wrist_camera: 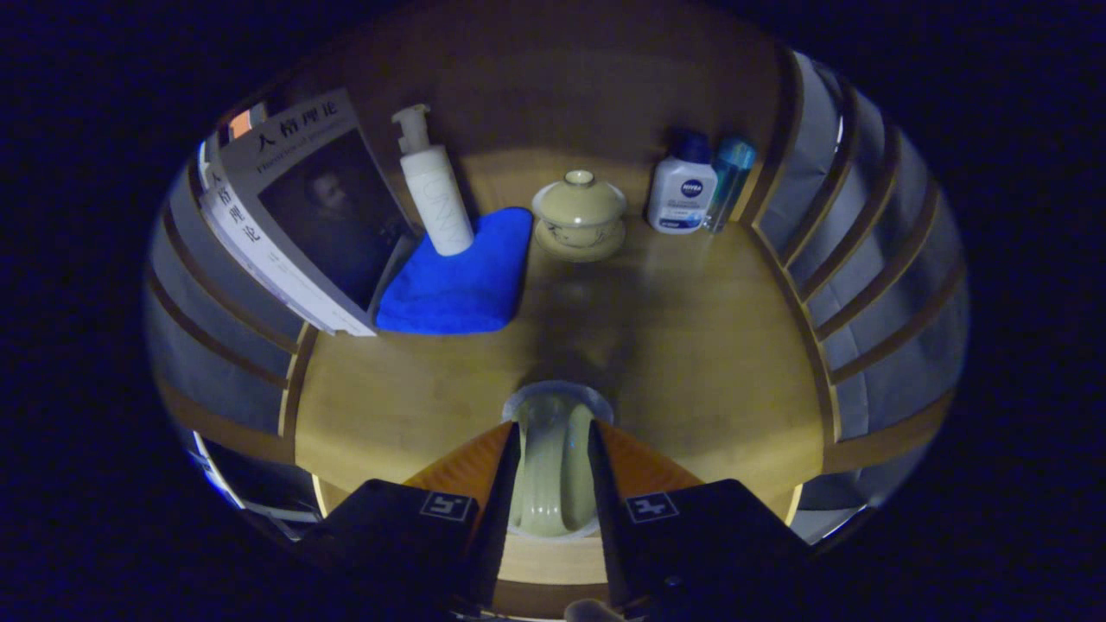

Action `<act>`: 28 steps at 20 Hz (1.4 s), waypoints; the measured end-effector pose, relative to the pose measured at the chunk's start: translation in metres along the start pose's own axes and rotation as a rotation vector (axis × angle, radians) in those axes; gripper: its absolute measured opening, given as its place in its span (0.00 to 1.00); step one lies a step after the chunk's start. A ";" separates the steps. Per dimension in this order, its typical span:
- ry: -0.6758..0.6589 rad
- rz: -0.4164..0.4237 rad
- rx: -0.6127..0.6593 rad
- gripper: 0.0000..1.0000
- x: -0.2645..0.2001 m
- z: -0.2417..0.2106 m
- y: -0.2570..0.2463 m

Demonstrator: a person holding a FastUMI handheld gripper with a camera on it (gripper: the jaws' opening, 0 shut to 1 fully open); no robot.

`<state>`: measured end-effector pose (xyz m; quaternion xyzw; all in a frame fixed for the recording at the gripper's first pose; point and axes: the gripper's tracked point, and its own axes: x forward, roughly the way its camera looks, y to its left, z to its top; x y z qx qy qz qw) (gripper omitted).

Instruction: Pull open the drawer, take out the items inside it, and place them on the countertop above the cabinet.

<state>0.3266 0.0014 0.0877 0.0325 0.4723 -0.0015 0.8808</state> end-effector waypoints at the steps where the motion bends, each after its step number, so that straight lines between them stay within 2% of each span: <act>1: -0.021 0.002 -0.003 0.50 -0.004 0.001 0.002; 9: -0.184 0.005 -0.055 0.50 -0.038 -0.010 0.008; 13: -0.282 0.060 -0.085 0.50 -0.067 -0.042 0.024; 21: -0.588 0.071 -0.137 0.51 -0.138 -0.108 0.034; 24: -0.697 0.130 -0.136 1.00 -0.164 -0.143 0.046; 28: -0.818 0.177 -0.136 1.00 -0.200 -0.190 0.054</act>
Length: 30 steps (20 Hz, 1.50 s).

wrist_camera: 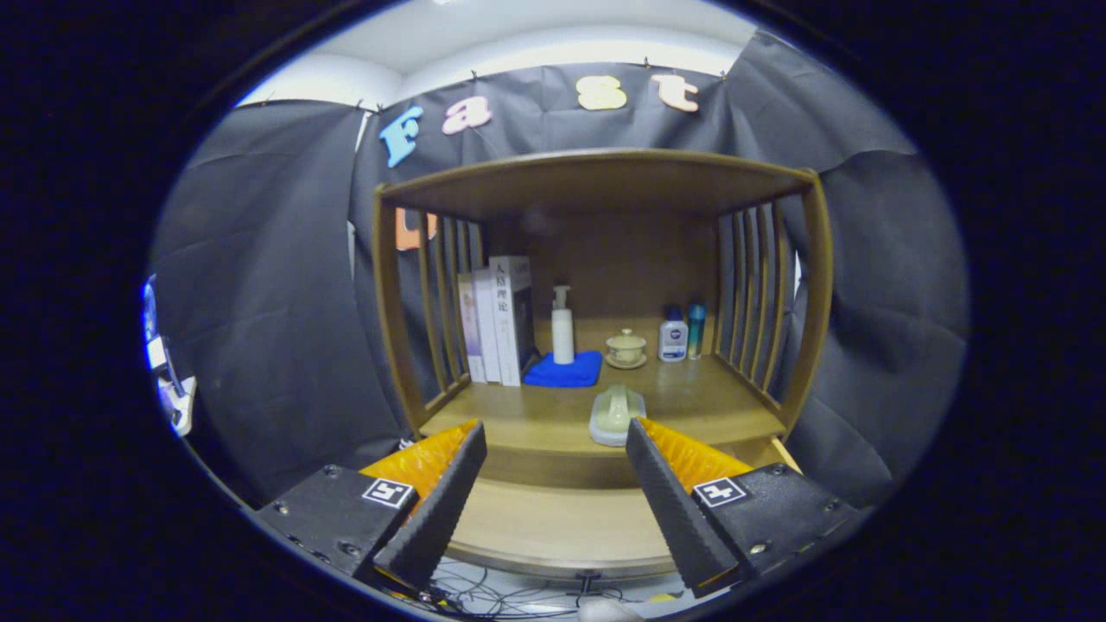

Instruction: Pull open the drawer, take out the items inside it, and place them on the countertop above the cabinet.

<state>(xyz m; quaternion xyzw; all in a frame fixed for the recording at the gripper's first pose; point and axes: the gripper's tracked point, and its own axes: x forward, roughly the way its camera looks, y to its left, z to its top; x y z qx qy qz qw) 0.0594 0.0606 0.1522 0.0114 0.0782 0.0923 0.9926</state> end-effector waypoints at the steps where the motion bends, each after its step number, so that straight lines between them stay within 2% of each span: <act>1: -0.024 0.001 -0.008 1.00 -0.012 -0.002 0.002; 6: -0.118 -0.045 -0.053 1.00 -0.066 -0.017 0.004; 11: -0.120 -0.060 -0.031 1.00 -0.106 -0.049 0.001; 13: -0.111 -0.085 -0.048 1.00 -0.120 -0.065 -0.009; 19: -0.072 -0.143 0.013 1.00 -0.151 -0.119 -0.032; 22: -0.046 -0.157 0.036 1.00 -0.150 -0.143 -0.036; 30: -0.002 -0.170 0.032 1.00 -0.129 -0.171 -0.042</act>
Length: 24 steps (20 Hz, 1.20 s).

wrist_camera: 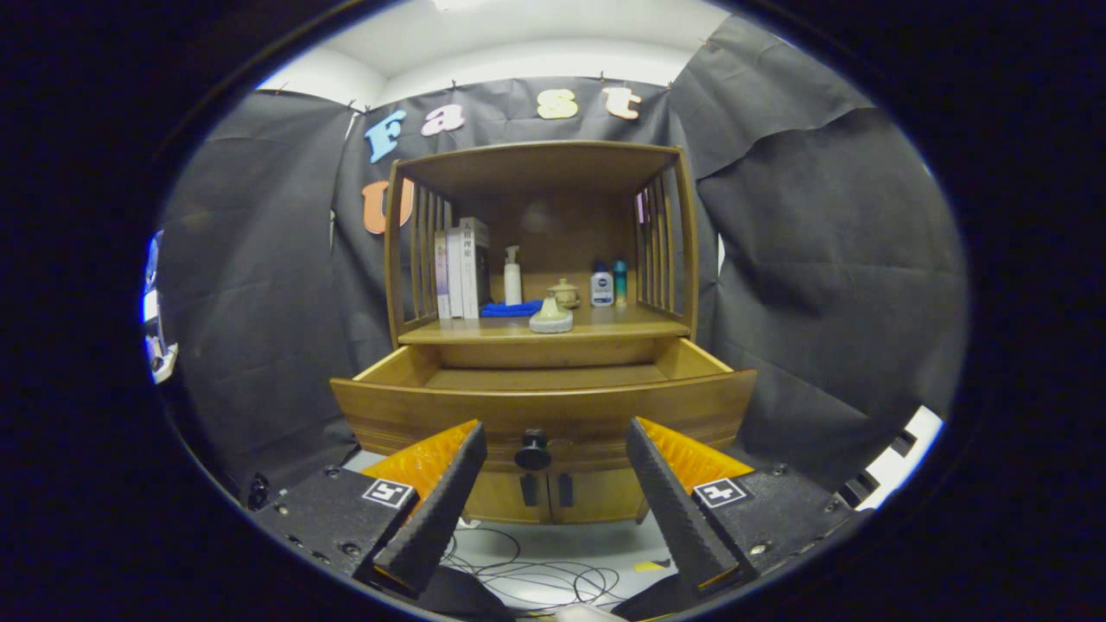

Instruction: Pull open the drawer, take out the items inside it, and place them on the countertop above the cabinet.

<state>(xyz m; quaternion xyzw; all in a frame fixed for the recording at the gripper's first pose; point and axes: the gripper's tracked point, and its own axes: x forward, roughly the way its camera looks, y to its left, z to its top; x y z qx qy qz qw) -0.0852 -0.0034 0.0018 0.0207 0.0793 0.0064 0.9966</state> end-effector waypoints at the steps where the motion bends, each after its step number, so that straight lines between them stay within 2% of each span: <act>1: 0.008 0.002 0.000 1.00 0.005 -0.005 0.001; 8: 0.065 0.016 -0.005 1.00 0.043 -0.040 0.007; 16: 0.094 0.004 -0.031 1.00 0.111 -0.054 0.012; 21: 0.066 -0.021 -0.061 1.00 0.137 -0.051 0.013; 24: 0.039 -0.045 -0.077 1.00 0.137 -0.053 0.017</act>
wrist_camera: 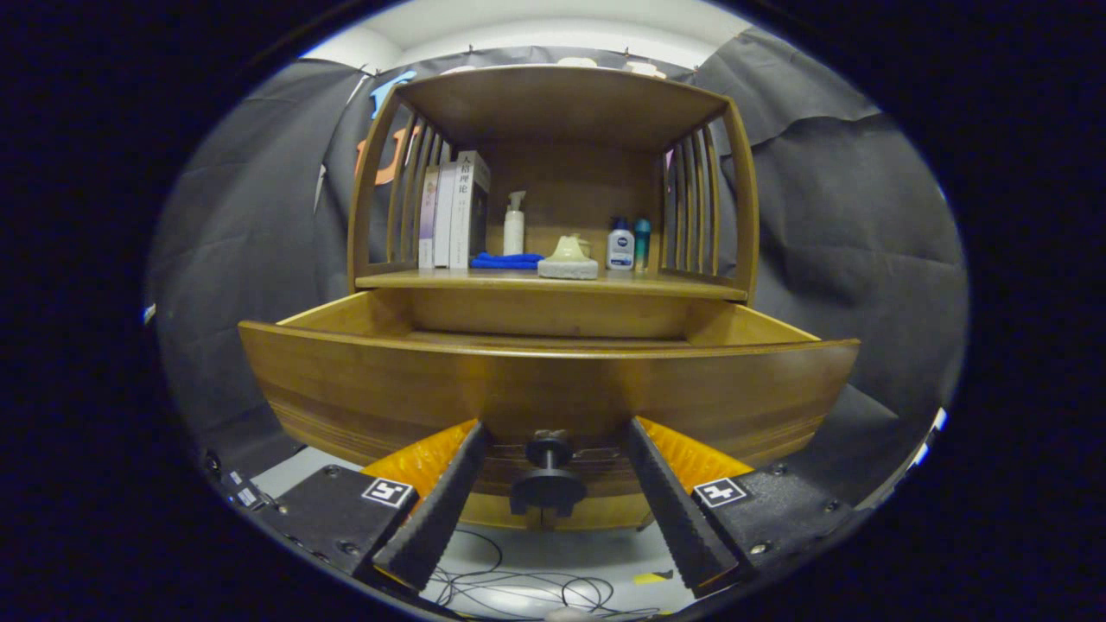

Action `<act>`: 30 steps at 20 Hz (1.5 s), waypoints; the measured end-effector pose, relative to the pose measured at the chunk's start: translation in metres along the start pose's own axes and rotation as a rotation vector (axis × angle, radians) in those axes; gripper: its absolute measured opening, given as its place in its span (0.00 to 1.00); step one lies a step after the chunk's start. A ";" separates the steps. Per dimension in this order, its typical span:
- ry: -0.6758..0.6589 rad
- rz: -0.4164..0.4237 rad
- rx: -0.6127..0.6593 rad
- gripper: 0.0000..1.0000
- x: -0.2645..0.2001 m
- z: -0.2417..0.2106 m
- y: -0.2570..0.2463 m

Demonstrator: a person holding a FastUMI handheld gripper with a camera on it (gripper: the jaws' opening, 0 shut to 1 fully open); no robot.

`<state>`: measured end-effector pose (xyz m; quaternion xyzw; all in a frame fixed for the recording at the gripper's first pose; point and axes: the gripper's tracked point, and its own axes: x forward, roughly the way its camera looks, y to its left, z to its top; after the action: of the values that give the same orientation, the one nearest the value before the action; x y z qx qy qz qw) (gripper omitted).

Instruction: Pull open the drawer, take out the items inside it, and place them on the countertop above the cabinet.

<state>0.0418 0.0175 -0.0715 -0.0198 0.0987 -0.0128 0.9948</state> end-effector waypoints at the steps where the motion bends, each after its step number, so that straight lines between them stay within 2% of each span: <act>1: -0.012 -0.001 -0.003 1.00 0.001 0.000 -0.001; 9: -0.009 0.004 -0.021 0.99 0.011 -0.001 0.004; 30: -0.028 -0.022 0.018 0.99 0.091 0.022 0.019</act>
<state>0.1363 0.0342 -0.0684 -0.0121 0.0846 -0.0244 0.9960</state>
